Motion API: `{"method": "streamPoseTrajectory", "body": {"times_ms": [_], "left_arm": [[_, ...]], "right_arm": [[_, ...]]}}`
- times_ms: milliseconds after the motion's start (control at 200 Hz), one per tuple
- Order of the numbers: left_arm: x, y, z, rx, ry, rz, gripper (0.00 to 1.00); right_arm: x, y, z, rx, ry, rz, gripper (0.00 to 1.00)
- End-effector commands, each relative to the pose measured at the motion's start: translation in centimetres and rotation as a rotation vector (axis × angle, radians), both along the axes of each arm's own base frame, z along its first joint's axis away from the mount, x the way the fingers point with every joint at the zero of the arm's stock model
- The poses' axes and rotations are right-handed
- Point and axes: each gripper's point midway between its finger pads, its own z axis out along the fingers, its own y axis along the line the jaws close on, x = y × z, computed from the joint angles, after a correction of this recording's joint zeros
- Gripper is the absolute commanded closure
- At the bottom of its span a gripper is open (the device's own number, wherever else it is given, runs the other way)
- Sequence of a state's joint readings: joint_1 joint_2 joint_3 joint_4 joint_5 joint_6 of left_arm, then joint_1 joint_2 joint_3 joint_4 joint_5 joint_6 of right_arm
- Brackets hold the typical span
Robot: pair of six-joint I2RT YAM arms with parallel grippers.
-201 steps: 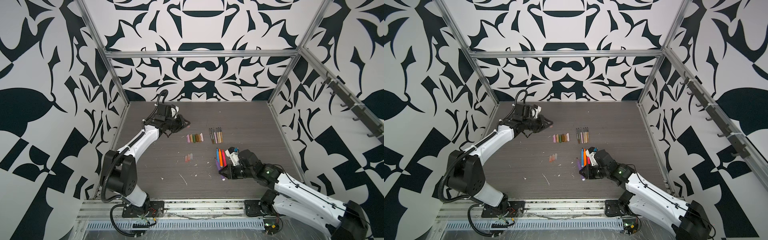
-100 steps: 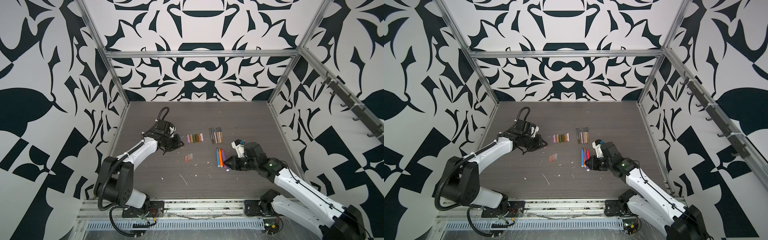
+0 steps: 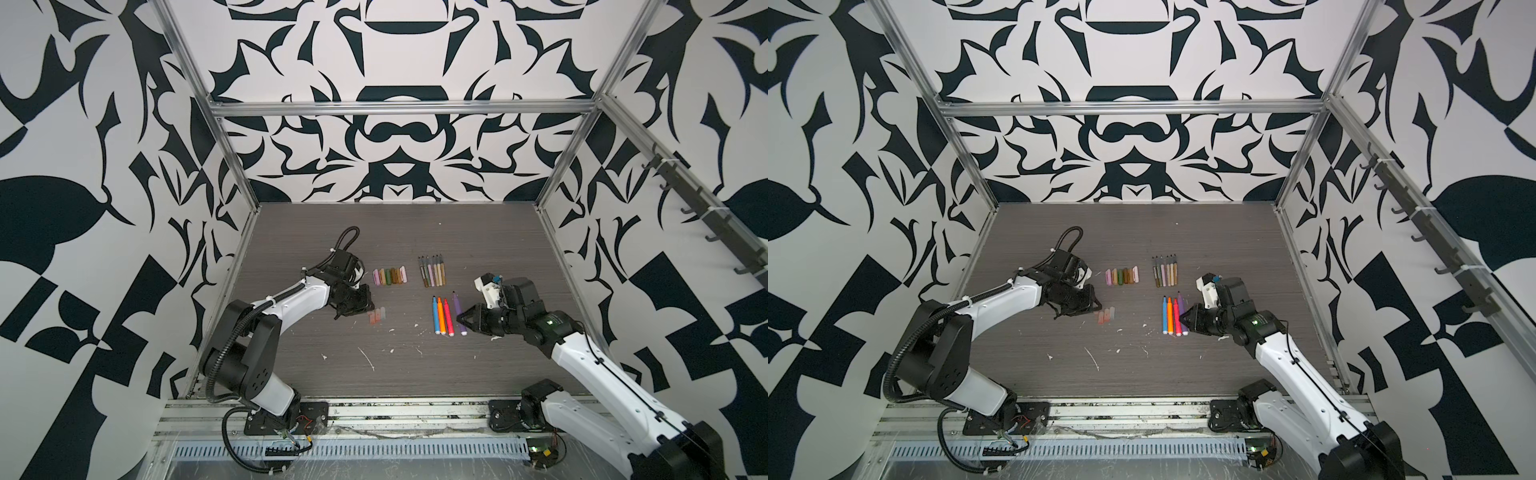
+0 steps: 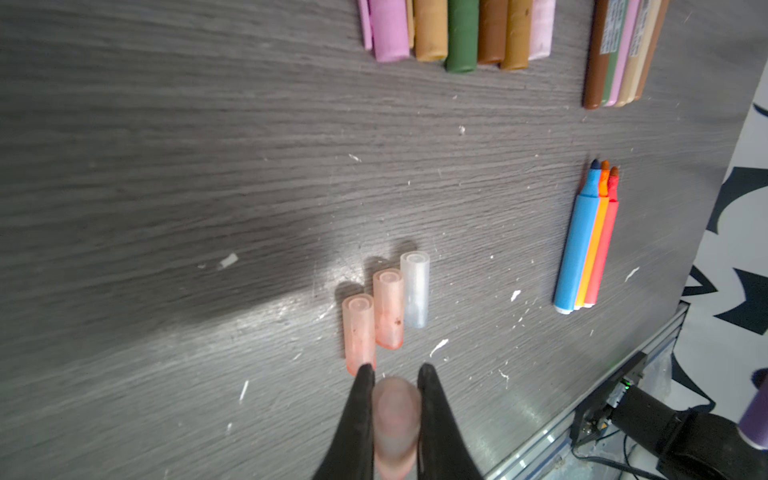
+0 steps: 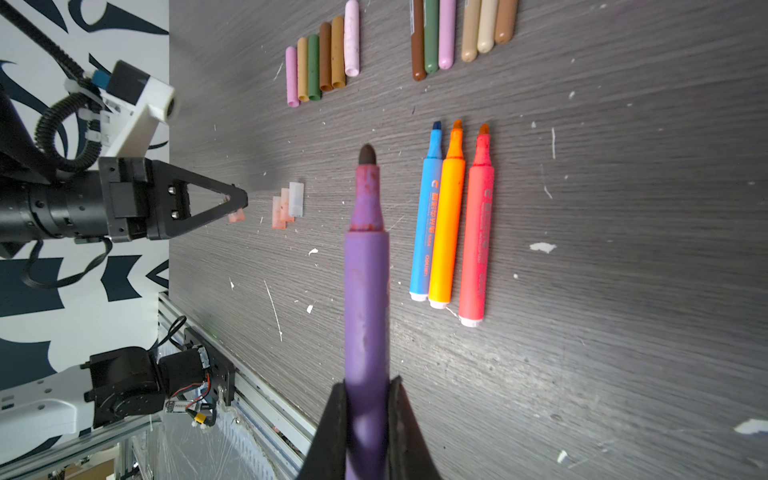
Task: Open the pen caps
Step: 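Set the cap by the other caps with the left gripper while the right lowers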
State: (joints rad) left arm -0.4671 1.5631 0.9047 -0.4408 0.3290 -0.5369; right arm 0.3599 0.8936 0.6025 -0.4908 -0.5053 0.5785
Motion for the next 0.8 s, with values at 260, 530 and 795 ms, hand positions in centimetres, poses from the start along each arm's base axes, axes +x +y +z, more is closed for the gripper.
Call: {"method": "streamPoseTrajectory", "body": {"times_ms": [260,530,795], "left_arm": [[-2.5,1.2,-3.3,0.075,0.114,-0.057,1.00],[-2.7,1.3,-3.8,0.084,0.133,-0.063,0.98],[-2.5,1.1,-3.4,0.077,0.125,-0.061,0.81]], "right_arm": [[-0.2,-0.2,0.7,-0.013,-0.020,0.021,1.00],[-0.2,-0.2,0.8,-0.012,-0.020,0.019,1.00],[-0.2,-0.2,0.9,-0.013,-0.020,0.019,1.00]]}}
